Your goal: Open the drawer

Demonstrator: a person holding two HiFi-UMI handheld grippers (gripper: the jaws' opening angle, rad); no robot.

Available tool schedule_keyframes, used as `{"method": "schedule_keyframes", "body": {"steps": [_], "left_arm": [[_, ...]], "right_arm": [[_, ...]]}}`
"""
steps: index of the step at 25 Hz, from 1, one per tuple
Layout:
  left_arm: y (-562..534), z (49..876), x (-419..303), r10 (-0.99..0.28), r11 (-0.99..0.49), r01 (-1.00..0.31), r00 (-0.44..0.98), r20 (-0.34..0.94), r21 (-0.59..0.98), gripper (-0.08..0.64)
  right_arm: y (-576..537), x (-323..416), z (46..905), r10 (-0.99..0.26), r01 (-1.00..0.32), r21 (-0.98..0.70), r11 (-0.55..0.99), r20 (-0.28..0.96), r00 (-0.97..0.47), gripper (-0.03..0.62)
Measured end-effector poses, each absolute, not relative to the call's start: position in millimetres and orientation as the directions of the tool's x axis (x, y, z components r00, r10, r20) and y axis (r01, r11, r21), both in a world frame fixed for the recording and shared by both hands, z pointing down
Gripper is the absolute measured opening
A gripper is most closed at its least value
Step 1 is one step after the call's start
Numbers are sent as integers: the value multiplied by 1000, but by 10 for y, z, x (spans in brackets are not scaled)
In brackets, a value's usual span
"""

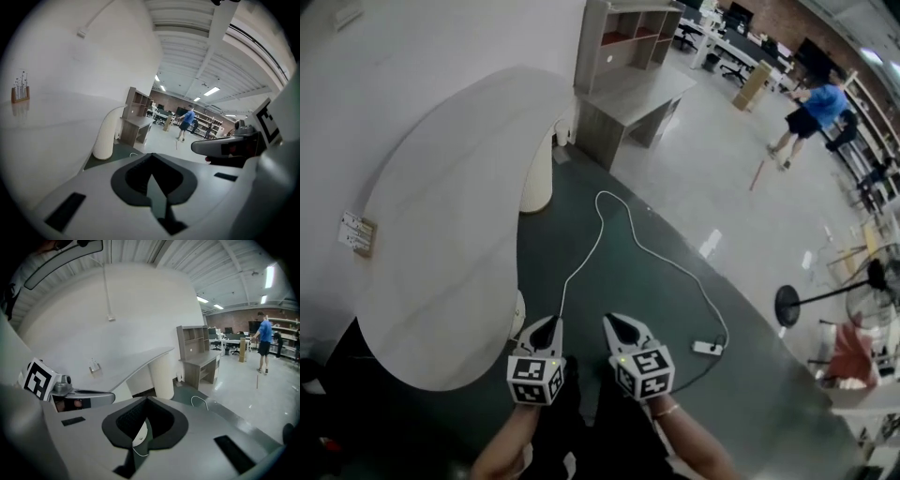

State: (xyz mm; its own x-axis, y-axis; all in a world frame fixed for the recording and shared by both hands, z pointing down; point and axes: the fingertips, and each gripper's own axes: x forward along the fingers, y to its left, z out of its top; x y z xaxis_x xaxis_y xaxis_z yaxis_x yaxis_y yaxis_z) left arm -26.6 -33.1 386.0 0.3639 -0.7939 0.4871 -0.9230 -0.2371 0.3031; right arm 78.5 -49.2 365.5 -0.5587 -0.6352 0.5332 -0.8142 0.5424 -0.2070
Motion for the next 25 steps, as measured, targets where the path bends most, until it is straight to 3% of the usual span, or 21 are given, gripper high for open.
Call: {"method": "schedule_keyframes", "body": {"steps": [6, 17, 25], "left_arm": [[-194, 4191, -371, -796, -66, -949, 237, 556, 309, 3], [225, 4858, -707, -758, 347, -907, -123, 641, 236, 3], [461, 5317, -904, -720, 526, -816, -277, 637, 240, 3]], "right_arm": [[-707, 527, 3983, -489, -708, -238, 664, 579, -653, 3], [-694, -125, 4868, -51, -315, -344, 885, 600, -798, 3], [-676, -595, 5736, 52, -181, -306, 935, 623, -780, 3]]}}
